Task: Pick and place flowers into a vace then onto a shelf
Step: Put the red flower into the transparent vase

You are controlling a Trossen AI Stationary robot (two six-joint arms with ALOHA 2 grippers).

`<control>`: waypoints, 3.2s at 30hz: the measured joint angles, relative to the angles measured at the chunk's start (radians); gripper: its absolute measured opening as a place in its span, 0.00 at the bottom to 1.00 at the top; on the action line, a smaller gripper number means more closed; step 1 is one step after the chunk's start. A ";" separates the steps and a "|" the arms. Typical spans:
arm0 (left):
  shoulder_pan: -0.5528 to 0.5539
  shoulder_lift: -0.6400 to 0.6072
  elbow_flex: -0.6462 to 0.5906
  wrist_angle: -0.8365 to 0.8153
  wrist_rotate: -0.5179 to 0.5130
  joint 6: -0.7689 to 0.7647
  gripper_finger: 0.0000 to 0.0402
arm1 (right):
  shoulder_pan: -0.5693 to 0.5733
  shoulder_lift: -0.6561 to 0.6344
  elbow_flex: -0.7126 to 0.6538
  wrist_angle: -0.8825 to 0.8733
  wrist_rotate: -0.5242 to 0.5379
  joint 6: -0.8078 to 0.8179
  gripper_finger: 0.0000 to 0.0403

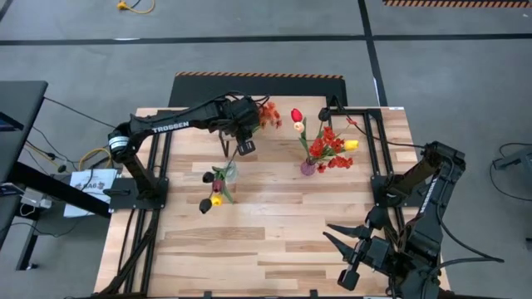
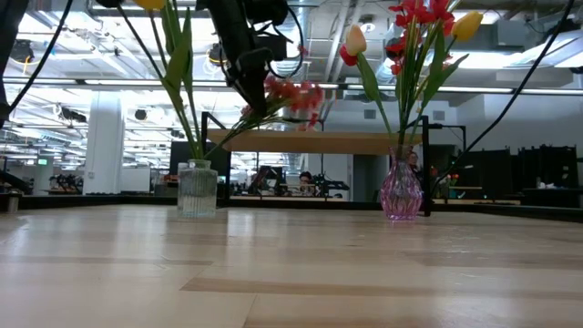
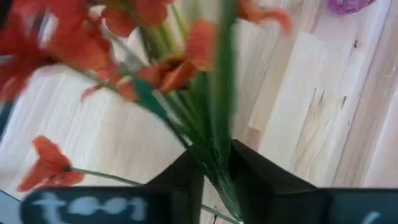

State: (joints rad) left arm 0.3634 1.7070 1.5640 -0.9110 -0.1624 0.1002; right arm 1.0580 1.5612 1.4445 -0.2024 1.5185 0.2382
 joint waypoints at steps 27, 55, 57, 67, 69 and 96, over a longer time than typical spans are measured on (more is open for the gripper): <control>0.000 -0.061 0.011 -0.024 0.025 -0.013 0.02 | -0.013 0.000 0.000 0.007 -0.001 0.000 0.19; 0.003 -0.144 -0.004 -0.027 0.072 -0.029 0.01 | -0.013 0.000 0.000 0.021 -0.001 0.000 0.19; 0.002 -0.147 -0.004 -0.025 0.072 -0.029 0.01 | -0.013 0.000 0.000 0.024 -0.001 0.000 0.19; 0.001 -0.147 -0.004 -0.023 0.087 -0.028 0.01 | -0.013 0.000 0.000 0.024 -0.001 -0.001 0.19; 0.001 -0.147 -0.004 -0.023 0.087 -0.028 0.01 | -0.013 0.000 0.000 0.024 -0.001 -0.001 0.19; 0.033 -0.445 -0.228 0.154 0.116 -0.030 0.01 | -0.072 -0.001 0.000 0.066 -0.055 -0.003 0.19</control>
State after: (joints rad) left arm 0.3965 1.2619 1.3361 -0.7574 -0.0467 0.0704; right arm 0.9860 1.5604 1.4445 -0.1362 1.4632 0.2355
